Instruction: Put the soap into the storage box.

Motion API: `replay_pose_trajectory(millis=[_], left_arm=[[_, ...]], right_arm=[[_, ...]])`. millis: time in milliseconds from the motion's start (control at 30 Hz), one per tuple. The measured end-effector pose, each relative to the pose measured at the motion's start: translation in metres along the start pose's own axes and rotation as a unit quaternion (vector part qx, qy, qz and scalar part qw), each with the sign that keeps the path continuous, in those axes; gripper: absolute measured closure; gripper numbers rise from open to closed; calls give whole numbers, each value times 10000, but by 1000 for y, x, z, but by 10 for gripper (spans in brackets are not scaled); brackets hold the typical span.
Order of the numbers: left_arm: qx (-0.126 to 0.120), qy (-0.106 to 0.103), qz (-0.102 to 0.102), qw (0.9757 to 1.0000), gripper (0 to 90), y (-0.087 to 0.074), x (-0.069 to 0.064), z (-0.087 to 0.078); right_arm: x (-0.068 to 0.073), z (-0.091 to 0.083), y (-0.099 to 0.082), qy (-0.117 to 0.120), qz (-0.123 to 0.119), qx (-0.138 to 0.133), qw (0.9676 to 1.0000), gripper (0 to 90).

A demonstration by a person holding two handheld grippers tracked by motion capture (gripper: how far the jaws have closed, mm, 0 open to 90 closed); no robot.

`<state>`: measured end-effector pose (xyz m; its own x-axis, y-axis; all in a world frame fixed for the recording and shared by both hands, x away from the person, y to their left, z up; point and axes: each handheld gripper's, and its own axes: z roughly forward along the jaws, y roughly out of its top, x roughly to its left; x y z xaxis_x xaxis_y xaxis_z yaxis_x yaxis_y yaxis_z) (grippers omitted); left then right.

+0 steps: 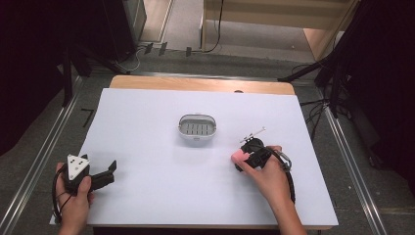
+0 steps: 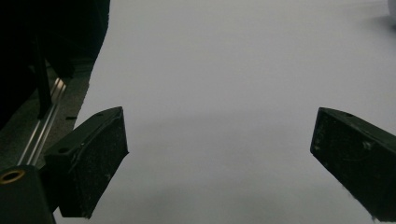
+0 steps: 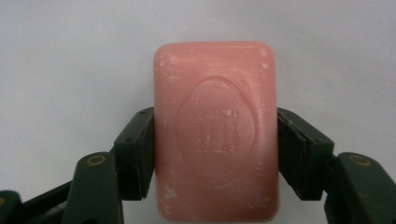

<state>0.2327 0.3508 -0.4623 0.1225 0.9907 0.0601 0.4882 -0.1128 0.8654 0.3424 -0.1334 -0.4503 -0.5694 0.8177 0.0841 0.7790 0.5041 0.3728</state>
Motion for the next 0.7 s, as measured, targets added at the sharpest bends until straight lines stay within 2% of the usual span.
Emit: replay_pose_trajectory(millis=[133,467,700], left_arm=[[11,12,4,10000,44,0,0,0],[18,37,81,10000,45,0,-1,0],[17,65,125,9999,49,0,-3,0]], right_arm=[[-1,0,0,9,-47,10,10000,373],[-2,0,0,55,13,60,10000,375],[-1,0,1,-12,-143,79,9999,378]])
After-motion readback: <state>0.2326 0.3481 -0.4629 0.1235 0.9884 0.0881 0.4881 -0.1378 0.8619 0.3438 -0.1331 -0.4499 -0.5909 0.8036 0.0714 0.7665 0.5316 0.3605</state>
